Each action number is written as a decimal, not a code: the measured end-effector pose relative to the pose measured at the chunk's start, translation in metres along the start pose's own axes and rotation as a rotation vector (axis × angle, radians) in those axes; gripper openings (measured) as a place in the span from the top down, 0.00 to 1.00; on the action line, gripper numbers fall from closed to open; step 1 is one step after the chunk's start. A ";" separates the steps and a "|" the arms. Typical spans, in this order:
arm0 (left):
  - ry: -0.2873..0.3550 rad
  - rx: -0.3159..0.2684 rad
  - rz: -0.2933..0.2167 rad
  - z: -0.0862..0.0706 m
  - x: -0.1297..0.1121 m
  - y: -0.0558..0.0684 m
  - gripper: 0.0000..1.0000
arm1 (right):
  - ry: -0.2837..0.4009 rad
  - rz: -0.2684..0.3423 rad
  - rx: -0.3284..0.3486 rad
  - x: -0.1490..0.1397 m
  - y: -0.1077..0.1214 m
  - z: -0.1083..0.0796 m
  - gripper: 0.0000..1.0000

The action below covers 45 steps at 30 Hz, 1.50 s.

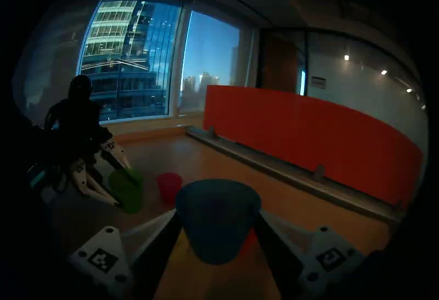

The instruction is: Pour water

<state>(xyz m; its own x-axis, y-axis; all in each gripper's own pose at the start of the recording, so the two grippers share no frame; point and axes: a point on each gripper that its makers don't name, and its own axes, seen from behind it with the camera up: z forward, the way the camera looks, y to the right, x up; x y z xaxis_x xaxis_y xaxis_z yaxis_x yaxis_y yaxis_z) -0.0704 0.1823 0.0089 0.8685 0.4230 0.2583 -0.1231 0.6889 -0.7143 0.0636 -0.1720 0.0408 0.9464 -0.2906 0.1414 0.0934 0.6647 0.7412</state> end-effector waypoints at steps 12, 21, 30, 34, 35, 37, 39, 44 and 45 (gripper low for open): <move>-0.061 -0.004 -0.015 0.012 -0.021 -0.009 0.19 | -0.065 0.000 0.031 -0.032 -0.002 0.015 0.12; -0.086 -0.020 -0.017 0.020 -0.030 -0.012 0.19 | -0.115 0.017 0.046 -0.058 -0.001 0.025 0.11; -0.118 -0.029 -0.023 0.027 -0.039 -0.017 0.19 | -0.194 0.021 0.075 -0.088 -0.005 0.030 0.11; -0.131 -0.035 -0.025 0.029 -0.042 -0.018 0.19 | -0.230 0.030 0.090 -0.099 -0.009 0.032 0.11; -0.134 -0.037 -0.025 0.029 -0.043 -0.018 0.19 | -0.239 0.034 0.095 -0.102 -0.010 0.032 0.11; -0.140 -0.039 -0.024 0.030 -0.044 -0.018 0.19 | -0.253 0.044 0.100 -0.107 -0.011 0.033 0.11; -0.147 -0.041 -0.024 0.031 -0.046 -0.019 0.19 | -0.263 0.047 0.102 -0.110 -0.011 0.034 0.11; -0.161 -0.044 -0.027 0.034 -0.050 -0.021 0.19 | -0.282 0.039 0.099 -0.119 -0.010 0.034 0.11; -0.163 -0.044 -0.026 0.034 -0.051 -0.022 0.19 | -0.286 0.038 0.100 -0.121 -0.010 0.034 0.11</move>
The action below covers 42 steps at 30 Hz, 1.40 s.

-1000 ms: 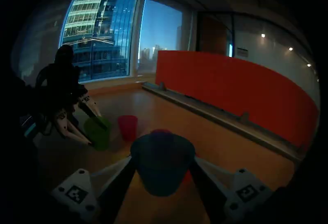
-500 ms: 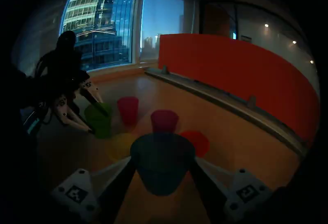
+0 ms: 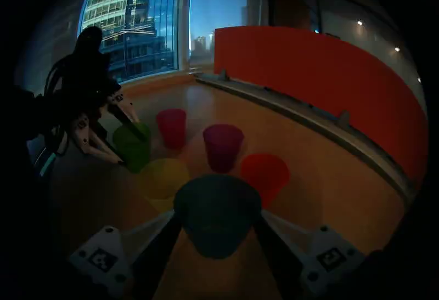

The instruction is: Pour water

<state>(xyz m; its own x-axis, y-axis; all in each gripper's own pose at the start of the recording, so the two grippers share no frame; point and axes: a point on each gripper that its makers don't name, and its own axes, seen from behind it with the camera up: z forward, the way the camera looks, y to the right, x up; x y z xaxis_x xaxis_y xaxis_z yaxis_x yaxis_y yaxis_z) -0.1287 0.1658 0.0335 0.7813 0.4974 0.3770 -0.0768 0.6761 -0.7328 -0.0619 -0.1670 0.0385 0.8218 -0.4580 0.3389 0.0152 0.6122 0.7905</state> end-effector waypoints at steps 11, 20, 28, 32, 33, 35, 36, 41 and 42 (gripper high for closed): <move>-0.020 -0.006 -0.001 0.007 -0.009 -0.001 0.19 | -0.022 0.002 0.001 -0.011 0.000 0.003 0.11; -0.023 -0.007 0.002 0.012 -0.013 0.001 0.17 | -0.030 -0.005 0.001 -0.015 -0.001 0.003 0.10; -0.020 -0.007 0.001 0.010 -0.015 0.001 0.16 | -0.032 -0.011 -0.005 -0.017 0.000 0.003 0.09; -0.024 -0.007 -0.007 0.008 -0.018 0.001 0.15 | -0.036 -0.013 -0.007 -0.020 -0.001 0.003 0.09; -0.027 -0.007 -0.008 0.008 -0.019 0.001 0.15 | -0.037 -0.013 -0.007 -0.020 -0.001 0.003 0.09; -0.033 -0.007 -0.011 0.007 -0.022 0.000 0.14 | -0.039 -0.013 -0.006 -0.021 -0.002 0.004 0.08; -0.034 -0.008 -0.011 0.006 -0.022 0.001 0.14 | -0.039 -0.013 -0.007 -0.021 -0.002 0.003 0.08; -0.038 -0.009 -0.013 0.006 -0.024 0.001 0.13 | -0.038 -0.012 -0.009 -0.021 -0.003 0.003 0.08; -0.038 -0.009 -0.012 0.006 -0.024 0.001 0.13 | -0.038 -0.012 -0.009 -0.021 -0.003 0.003 0.08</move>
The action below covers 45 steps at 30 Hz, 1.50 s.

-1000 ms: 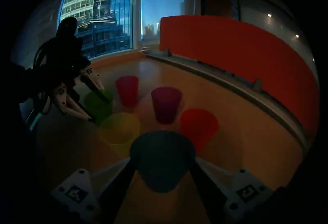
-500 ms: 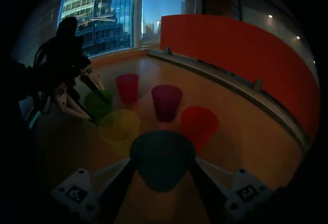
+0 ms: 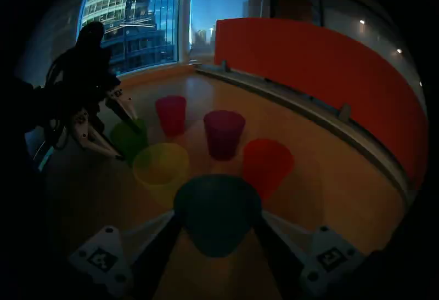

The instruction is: Pour water

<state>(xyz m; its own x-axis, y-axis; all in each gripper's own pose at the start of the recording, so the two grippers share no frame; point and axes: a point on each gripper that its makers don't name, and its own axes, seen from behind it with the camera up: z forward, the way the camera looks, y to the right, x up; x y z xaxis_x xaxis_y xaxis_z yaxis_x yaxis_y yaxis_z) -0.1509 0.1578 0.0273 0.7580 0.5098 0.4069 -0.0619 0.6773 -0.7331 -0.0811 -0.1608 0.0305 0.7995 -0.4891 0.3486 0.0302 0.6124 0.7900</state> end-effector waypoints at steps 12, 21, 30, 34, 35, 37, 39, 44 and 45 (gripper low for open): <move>0.000 0.009 -0.003 -0.001 0.002 -0.002 0.10 | 0.000 0.000 -0.004 -0.002 -0.001 0.000 0.06; -0.020 0.026 0.015 -0.002 -0.005 -0.003 0.08 | 0.004 0.003 -0.003 -0.002 -0.002 0.000 0.05; -0.022 0.034 0.003 -0.009 -0.011 -0.003 0.06 | -0.004 0.016 -0.002 -0.010 -0.003 0.004 0.04; -0.023 0.043 -0.007 -0.012 -0.014 -0.003 0.05 | -0.004 0.015 -0.009 -0.012 -0.002 0.005 0.03; -0.023 0.044 -0.010 -0.013 -0.014 -0.003 0.05 | -0.004 0.014 -0.011 -0.013 -0.002 0.005 0.03; -0.021 0.043 -0.013 -0.015 -0.014 -0.001 0.05 | -0.009 0.009 -0.013 -0.016 -0.002 0.005 0.03; -0.019 0.043 -0.011 -0.016 -0.015 0.001 0.04 | -0.012 0.006 -0.014 -0.019 -0.003 0.004 0.03; -0.027 0.051 0.004 -0.017 -0.017 0.001 0.03 | -0.016 0.005 -0.021 -0.023 -0.004 0.001 0.02; -0.027 0.053 0.007 -0.018 -0.017 0.002 0.03 | -0.017 0.006 -0.023 -0.024 -0.004 0.001 0.02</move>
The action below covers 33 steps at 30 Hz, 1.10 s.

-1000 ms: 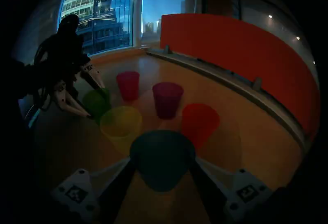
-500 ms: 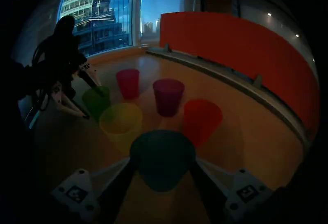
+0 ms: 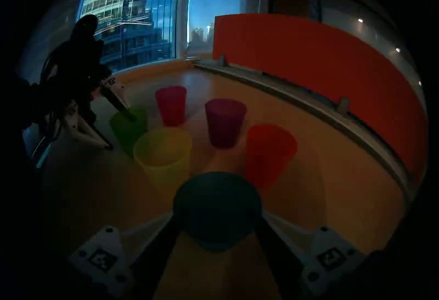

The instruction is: Pour water

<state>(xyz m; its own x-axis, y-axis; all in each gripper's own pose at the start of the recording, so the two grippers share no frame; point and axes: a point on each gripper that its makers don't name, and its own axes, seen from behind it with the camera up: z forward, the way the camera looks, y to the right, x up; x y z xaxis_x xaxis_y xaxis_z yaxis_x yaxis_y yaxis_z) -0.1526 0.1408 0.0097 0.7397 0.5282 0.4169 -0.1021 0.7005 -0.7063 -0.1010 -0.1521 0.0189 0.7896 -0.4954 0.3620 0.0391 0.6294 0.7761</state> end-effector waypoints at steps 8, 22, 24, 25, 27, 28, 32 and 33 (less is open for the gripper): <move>0.006 0.008 0.008 -0.003 0.003 0.001 0.01 | -0.004 0.009 -0.008 -0.004 0.000 -0.003 0.01; 0.016 0.038 0.001 -0.011 0.002 -0.004 0.00 | -0.002 0.024 -0.033 -0.009 -0.001 -0.010 0.00; 0.022 0.044 -0.004 -0.015 0.002 -0.005 0.00 | 0.003 0.030 -0.038 -0.009 -0.001 -0.014 0.00; 0.026 0.047 -0.007 -0.016 0.002 -0.005 0.00 | 0.006 0.032 -0.042 -0.010 -0.001 -0.017 0.00; 0.033 0.052 -0.012 -0.020 0.002 -0.006 0.00 | 0.011 0.036 -0.051 -0.010 0.000 -0.022 0.00; 0.038 0.054 -0.015 -0.022 0.002 -0.006 0.00 | 0.013 0.038 -0.055 -0.010 0.000 -0.025 0.00; 0.057 0.072 -0.025 -0.031 0.003 -0.006 0.00 | 0.027 0.050 -0.074 -0.011 -0.001 -0.037 0.00; 0.063 0.076 -0.030 -0.034 0.003 -0.007 0.00 | 0.032 0.055 -0.079 -0.011 -0.001 -0.040 0.00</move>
<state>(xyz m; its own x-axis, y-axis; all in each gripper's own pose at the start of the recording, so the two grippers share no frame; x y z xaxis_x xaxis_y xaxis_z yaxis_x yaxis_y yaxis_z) -0.1271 0.1215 -0.0038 0.7832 0.4770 0.3987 -0.1280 0.7513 -0.6474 -0.0848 -0.1236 -0.0067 0.8110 -0.4405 0.3851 0.0426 0.7009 0.7120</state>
